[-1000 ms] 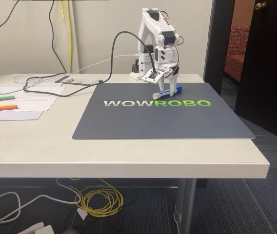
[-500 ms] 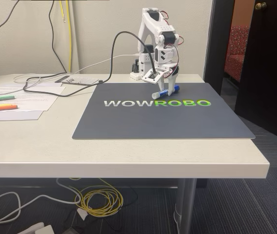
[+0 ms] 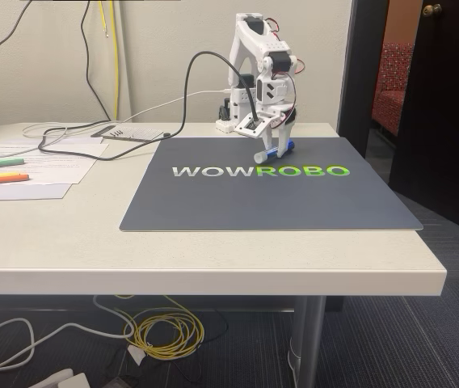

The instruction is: Pick up the blue marker.

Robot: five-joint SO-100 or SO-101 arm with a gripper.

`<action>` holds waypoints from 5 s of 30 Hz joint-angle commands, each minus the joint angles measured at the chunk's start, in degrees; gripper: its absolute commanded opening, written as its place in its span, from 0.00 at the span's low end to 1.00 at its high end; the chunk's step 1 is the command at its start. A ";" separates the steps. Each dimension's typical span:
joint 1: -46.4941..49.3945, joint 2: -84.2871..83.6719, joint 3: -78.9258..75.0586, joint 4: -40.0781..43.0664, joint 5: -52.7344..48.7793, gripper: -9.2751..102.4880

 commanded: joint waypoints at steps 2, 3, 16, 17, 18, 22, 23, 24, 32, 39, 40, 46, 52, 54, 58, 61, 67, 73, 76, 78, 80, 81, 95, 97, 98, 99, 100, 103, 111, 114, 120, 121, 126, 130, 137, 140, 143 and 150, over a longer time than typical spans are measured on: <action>0.00 3.25 -6.24 5.27 1.58 0.16; 0.00 3.52 -7.38 6.24 1.93 0.16; -0.62 6.24 -23.82 17.93 10.99 0.13; -0.62 7.03 -23.82 17.84 11.60 0.13; -0.62 7.73 -23.82 17.49 12.30 0.13; -0.18 11.25 -23.82 16.52 14.77 0.13; 0.00 12.30 -23.82 16.35 15.38 0.13; 0.18 13.45 -23.82 16.00 16.35 0.13; 3.16 22.94 -23.29 12.92 23.91 0.13; 7.03 28.74 -22.94 8.44 32.70 0.13; 7.56 29.71 -22.32 7.73 33.49 0.13; 9.32 39.46 -11.16 0.00 34.63 0.13; 9.93 46.41 -3.52 -4.66 34.37 0.13; 10.46 48.08 -1.93 -5.71 34.63 0.13; 11.51 50.98 0.97 -7.73 35.24 0.13; 12.74 53.70 3.16 -9.84 36.56 0.13; 14.77 55.28 3.78 -9.93 36.91 0.13; 16.44 57.83 5.89 -11.25 36.74 0.13; 17.31 60.38 8.70 -13.18 36.65 0.13; 17.49 60.91 9.49 -13.54 36.56 0.13; 17.49 60.82 9.49 -13.62 36.39 0.13; 17.49 60.82 9.49 -13.71 36.30 0.13; 15.82 61.00 9.49 -14.06 34.54 0.13; 15.73 61.00 9.49 -14.06 34.37 0.13; 15.73 61.00 9.49 -14.06 34.28 0.13; 15.73 60.91 9.49 -14.06 34.19 0.13; 15.73 60.82 9.49 -14.06 34.10 0.13; 15.73 60.73 9.49 -14.24 34.01 0.13; 15.56 60.73 9.49 -13.89 34.01 0.13; 15.56 60.56 9.49 -14.24 34.01 0.13; 15.56 60.38 9.49 -14.41 33.93 0.13; 15.56 60.38 9.49 -14.33 33.84 0.13; 15.56 60.38 9.49 -13.89 33.84 0.13; 15.56 60.38 9.49 -13.62 34.01 0.13; 15.56 60.38 9.49 -13.54 34.19 0.13; 15.64 60.38 9.49 -13.45 34.28 0.13; 15.64 60.38 9.58 -13.45 34.28 0.13; 15.73 60.38 9.58 -13.36 34.28 0.13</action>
